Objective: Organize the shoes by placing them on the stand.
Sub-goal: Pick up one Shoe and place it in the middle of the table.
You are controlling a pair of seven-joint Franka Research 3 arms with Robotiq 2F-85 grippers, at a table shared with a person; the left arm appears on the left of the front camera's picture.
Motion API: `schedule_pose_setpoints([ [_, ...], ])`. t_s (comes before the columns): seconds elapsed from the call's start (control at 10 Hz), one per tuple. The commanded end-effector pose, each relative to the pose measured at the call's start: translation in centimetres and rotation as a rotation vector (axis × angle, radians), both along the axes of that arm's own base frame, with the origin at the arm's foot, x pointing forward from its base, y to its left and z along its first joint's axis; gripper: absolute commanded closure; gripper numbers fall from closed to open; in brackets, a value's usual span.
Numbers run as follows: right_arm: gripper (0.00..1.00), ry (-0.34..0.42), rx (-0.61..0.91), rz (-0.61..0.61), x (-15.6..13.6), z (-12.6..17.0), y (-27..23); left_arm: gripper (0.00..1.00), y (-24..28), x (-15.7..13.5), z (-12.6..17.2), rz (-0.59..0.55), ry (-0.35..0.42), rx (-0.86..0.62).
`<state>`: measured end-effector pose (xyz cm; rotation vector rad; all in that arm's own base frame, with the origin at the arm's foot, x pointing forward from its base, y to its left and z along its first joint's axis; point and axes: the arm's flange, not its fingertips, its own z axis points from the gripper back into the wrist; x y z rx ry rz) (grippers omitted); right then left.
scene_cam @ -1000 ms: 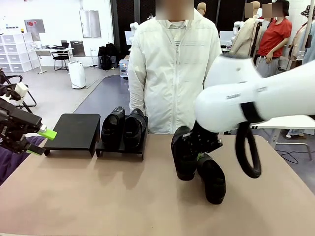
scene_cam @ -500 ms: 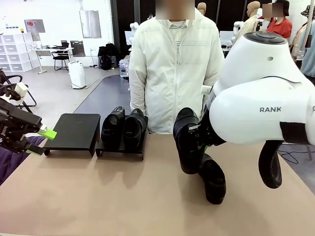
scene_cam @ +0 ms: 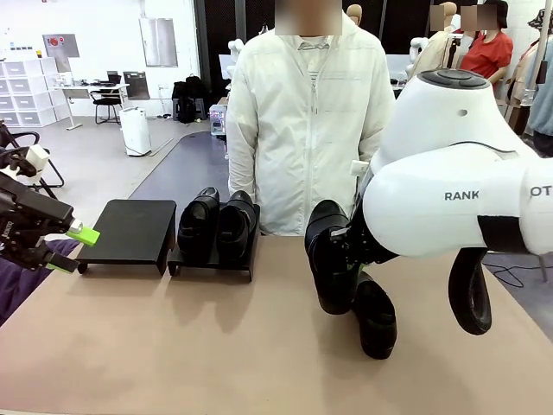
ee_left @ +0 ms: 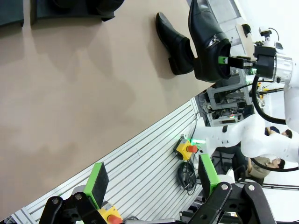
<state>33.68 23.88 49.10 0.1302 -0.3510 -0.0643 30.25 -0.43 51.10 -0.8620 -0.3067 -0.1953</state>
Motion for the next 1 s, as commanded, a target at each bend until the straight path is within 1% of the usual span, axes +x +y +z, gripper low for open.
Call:
schedule_pose_setpoints([
  [0.0,1.0,-0.059,0.009,0.017,-0.3,-1.7,3.4,0.0,0.2,0.0,-0.1,-0.015,-0.015,-0.01],
  [0.1,1.0,-0.06,0.008,0.026,-0.7,-2.8,6.2,0.0,0.2,0.0,-0.1,-0.015,-0.015,-0.01],
  [0.2,1.0,-0.034,0.053,0.056,-1.0,-4.0,9.1,0.0,0.2,0.0,-0.1,-0.015,-0.015,-0.01],
  [0.4,1.0,0.051,0.082,0.08,-1.6,-6.6,13.7,0.0,0.2,0.0,-0.1,-0.015,-0.015,-0.01],
  [0.6,1.0,0.12,0.103,0.051,-1.8,-8.6,16.0,0.0,0.2,0.0,-0.1,-0.015,-0.015,-0.01],
  [0.9,1.0,0.203,0.134,0.013,-0.6,-12.7,17.5,0.0,0.2,0.0,-0.1,-0.015,-0.015,-0.01],
])
